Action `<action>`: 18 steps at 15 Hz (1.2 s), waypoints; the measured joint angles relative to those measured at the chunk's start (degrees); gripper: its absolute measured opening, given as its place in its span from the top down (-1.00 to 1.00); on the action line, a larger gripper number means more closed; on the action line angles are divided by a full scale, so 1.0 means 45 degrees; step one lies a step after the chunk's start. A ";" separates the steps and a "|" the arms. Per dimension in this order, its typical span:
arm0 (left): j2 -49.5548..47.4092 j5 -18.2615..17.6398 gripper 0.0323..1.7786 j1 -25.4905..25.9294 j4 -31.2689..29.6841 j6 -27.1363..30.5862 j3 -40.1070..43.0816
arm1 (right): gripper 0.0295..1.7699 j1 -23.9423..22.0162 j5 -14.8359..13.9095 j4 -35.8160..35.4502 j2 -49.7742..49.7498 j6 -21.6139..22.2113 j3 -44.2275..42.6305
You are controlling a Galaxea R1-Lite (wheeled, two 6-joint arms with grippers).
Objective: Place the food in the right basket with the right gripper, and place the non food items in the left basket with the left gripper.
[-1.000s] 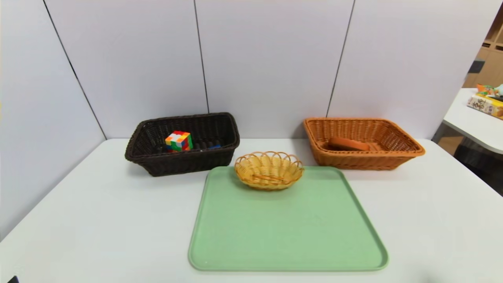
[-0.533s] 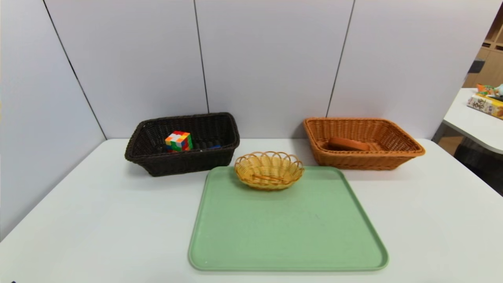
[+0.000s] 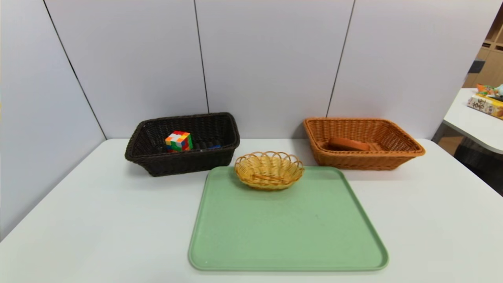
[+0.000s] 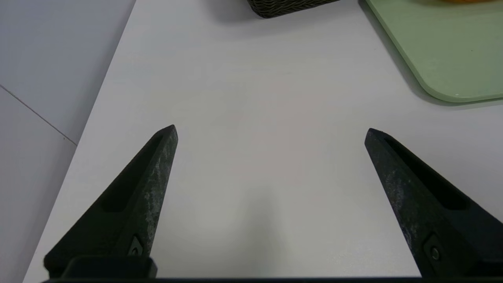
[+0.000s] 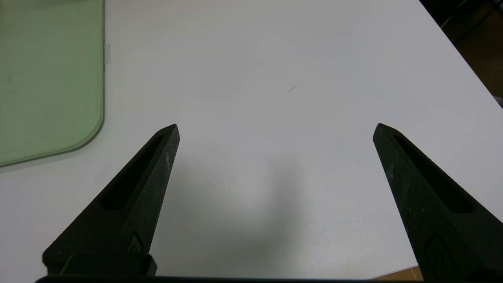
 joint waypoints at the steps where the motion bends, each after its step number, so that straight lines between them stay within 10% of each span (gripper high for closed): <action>1: -0.0084 -0.0011 -0.90 0.0005 -0.0005 -0.0019 0.0043 | -0.92 -0.0011 0.0014 -0.0008 -0.0073 0.0014 0.0038; 18: -0.1753 0.0404 -0.90 -0.0024 0.0070 0.0030 0.1094 | -0.92 -0.1411 0.0005 0.0103 -0.2869 0.0038 0.1826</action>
